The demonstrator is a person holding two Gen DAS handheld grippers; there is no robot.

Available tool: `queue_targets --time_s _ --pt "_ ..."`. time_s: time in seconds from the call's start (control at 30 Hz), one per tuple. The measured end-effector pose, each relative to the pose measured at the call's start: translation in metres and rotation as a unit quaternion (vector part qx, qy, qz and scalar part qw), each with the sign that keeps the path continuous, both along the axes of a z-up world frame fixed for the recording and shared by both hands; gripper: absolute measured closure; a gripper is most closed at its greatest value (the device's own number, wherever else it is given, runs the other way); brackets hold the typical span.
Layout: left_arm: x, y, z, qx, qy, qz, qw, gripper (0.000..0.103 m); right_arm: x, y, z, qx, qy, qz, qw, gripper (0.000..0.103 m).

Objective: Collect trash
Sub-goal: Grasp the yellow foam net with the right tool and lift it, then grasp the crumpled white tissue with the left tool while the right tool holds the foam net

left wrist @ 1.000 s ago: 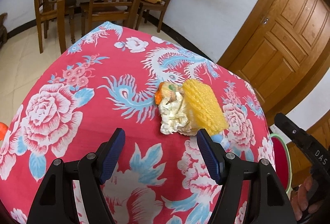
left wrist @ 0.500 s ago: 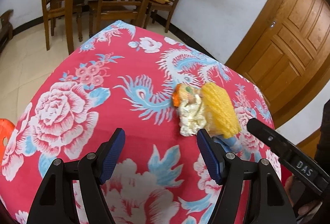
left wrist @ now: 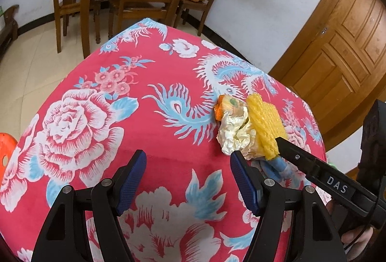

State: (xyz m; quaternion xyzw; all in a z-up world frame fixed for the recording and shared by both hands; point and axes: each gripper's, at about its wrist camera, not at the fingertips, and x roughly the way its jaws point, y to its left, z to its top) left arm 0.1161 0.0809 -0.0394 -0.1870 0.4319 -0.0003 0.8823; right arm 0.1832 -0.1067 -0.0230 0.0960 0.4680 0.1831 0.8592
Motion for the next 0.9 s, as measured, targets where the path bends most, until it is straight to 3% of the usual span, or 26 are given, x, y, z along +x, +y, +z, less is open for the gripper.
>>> queue_targets --time_s 0.17,0.9 --pt "-0.002 0.0 0.001 0.0 -0.002 -0.001 1.0 0.03 -0.002 -0.002 0.004 0.009 -0.011 -0.002 1.0 0.089" --pt "0.004 -0.021 0.005 -0.001 -0.012 -0.031 0.9994 0.03 -0.057 -0.072 0.066 0.062 -0.092 -0.072 0.991 0.091"
